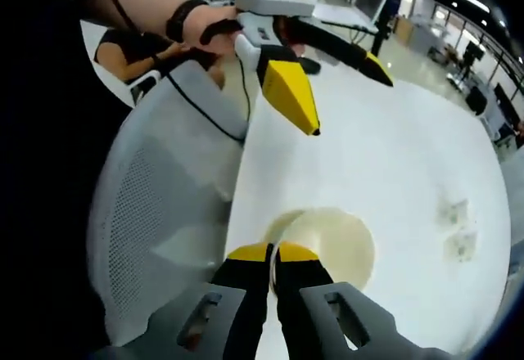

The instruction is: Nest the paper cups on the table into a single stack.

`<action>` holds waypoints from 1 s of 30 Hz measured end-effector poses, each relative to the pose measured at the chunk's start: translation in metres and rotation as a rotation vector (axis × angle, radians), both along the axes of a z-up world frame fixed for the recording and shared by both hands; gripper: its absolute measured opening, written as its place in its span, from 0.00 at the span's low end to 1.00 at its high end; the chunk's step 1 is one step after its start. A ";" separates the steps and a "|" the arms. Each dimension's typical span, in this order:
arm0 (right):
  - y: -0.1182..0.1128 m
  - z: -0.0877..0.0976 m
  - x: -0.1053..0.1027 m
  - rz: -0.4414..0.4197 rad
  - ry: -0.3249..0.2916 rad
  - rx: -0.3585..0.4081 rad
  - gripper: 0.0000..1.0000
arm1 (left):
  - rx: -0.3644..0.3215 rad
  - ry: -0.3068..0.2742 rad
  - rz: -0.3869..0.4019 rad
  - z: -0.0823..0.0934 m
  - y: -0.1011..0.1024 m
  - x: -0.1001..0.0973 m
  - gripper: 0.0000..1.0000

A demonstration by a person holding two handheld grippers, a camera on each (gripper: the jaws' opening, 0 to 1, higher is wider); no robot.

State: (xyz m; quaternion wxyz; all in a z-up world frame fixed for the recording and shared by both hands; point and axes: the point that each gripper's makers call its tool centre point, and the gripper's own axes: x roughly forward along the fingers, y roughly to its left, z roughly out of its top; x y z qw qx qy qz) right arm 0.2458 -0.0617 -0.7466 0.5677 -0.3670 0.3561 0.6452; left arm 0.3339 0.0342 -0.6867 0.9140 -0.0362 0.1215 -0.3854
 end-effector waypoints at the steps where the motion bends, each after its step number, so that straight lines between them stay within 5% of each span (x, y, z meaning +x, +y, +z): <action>1: 0.000 0.000 0.000 -0.001 0.002 0.001 0.00 | 0.002 0.001 -0.005 -0.001 -0.001 0.000 0.96; 30: 0.004 -0.018 -0.007 0.007 0.040 0.024 0.06 | -0.013 0.022 0.005 -0.010 0.000 -0.002 0.95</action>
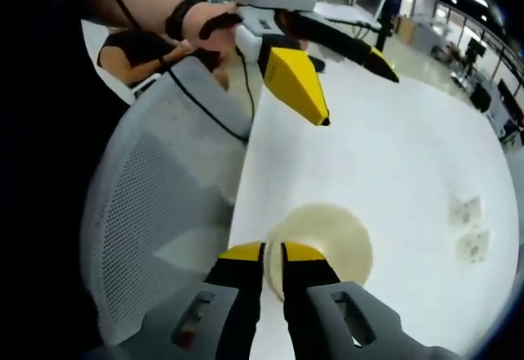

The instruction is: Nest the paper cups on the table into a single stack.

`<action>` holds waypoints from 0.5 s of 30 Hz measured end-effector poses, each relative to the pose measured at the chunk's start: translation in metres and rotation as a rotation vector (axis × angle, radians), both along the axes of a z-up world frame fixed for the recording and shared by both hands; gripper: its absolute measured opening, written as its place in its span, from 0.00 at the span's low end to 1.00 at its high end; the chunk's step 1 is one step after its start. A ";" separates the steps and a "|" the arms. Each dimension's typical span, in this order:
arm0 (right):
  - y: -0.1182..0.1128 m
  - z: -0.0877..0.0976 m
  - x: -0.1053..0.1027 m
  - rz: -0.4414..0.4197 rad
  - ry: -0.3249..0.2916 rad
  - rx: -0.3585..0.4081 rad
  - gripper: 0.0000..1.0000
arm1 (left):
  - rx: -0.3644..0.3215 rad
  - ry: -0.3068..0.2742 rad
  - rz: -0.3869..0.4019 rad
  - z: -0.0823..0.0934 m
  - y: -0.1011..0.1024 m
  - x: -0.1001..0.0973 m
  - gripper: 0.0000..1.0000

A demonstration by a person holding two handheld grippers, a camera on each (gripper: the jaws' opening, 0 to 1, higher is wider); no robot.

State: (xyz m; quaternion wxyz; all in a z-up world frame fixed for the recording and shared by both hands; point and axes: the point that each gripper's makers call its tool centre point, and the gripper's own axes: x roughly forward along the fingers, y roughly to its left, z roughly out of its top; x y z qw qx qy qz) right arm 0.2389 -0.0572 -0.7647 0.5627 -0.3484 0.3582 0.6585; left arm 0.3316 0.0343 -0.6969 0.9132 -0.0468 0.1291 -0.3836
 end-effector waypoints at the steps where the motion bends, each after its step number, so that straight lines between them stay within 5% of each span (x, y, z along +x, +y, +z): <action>1: 0.000 0.000 0.000 -0.001 0.001 -0.002 0.07 | 0.001 0.000 0.000 0.000 0.000 0.000 0.95; 15: -0.003 -0.002 -0.003 0.002 -0.013 0.000 0.10 | 0.000 0.001 -0.007 0.002 -0.002 -0.001 0.94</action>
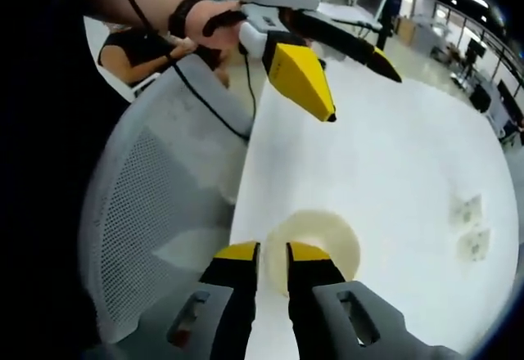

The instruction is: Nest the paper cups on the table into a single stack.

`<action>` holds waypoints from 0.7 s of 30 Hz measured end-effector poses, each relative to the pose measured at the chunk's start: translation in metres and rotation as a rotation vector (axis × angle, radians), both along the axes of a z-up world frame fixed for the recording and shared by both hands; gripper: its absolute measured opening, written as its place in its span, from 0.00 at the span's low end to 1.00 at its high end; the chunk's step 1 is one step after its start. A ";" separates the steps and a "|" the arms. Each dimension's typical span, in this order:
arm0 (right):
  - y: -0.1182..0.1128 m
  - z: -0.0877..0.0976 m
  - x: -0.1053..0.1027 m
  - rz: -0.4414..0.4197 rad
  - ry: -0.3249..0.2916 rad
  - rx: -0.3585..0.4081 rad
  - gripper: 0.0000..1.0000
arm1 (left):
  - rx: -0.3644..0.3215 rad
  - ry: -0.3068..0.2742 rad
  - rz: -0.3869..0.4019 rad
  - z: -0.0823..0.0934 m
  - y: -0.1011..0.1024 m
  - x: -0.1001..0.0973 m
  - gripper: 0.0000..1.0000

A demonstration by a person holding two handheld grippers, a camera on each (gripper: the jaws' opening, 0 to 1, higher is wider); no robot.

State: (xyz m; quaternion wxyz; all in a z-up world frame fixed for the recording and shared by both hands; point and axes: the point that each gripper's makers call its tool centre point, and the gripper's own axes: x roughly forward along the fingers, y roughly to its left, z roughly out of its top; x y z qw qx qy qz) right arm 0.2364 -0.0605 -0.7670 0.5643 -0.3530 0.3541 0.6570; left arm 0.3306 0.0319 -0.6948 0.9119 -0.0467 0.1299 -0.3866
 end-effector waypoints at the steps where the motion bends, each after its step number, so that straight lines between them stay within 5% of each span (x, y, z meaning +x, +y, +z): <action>1: 0.000 0.000 0.000 0.001 -0.003 0.001 0.10 | 0.000 0.000 0.002 0.000 0.001 0.001 0.94; 21: -0.008 0.025 0.011 -0.160 0.057 0.148 0.20 | 0.005 0.002 0.000 0.001 -0.001 0.002 0.94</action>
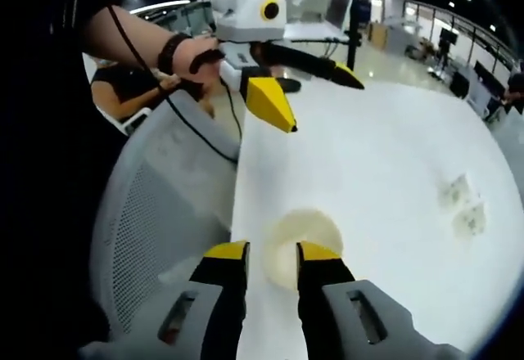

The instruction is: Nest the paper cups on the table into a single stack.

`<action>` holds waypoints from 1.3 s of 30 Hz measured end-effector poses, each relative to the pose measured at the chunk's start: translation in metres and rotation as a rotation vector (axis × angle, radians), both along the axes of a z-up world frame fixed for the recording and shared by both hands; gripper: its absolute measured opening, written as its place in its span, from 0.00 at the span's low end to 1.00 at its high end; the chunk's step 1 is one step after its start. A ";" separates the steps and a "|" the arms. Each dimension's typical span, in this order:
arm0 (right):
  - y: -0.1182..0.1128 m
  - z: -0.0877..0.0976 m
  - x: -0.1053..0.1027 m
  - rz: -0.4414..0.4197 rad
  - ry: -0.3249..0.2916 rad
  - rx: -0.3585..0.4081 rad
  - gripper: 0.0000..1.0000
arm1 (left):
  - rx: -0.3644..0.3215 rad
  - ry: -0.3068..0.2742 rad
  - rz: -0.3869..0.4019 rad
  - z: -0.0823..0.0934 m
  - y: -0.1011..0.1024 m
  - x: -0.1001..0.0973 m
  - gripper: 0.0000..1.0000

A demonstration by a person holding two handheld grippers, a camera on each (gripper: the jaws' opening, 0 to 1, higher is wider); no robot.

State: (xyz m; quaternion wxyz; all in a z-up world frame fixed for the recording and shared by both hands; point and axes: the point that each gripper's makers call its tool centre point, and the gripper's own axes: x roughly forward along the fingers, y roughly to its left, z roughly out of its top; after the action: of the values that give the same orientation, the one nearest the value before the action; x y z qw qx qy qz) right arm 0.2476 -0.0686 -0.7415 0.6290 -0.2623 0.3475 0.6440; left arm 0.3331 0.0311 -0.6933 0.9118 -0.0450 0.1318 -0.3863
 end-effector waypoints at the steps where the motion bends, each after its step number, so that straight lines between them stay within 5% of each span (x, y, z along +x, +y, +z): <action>1: 0.000 0.001 0.000 -0.007 0.003 0.008 0.21 | 0.001 0.001 0.001 0.000 0.000 0.000 0.94; 11: -0.008 0.015 0.010 -0.107 0.028 0.100 0.22 | -0.006 0.005 0.011 0.000 0.002 0.000 0.94; 19: -0.026 0.032 0.033 -0.295 0.025 0.212 0.28 | -0.009 0.011 0.016 -0.002 0.003 -0.001 0.94; 39: -0.073 0.034 0.073 -0.525 0.000 0.296 0.43 | -0.008 0.021 0.028 0.000 0.005 -0.003 0.94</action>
State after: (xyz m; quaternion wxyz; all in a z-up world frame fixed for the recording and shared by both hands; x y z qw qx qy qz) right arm 0.3202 -0.1412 -0.7077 0.8054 -0.0688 0.3058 0.5031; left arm 0.3305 0.0365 -0.6930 0.9155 -0.0546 0.1390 -0.3734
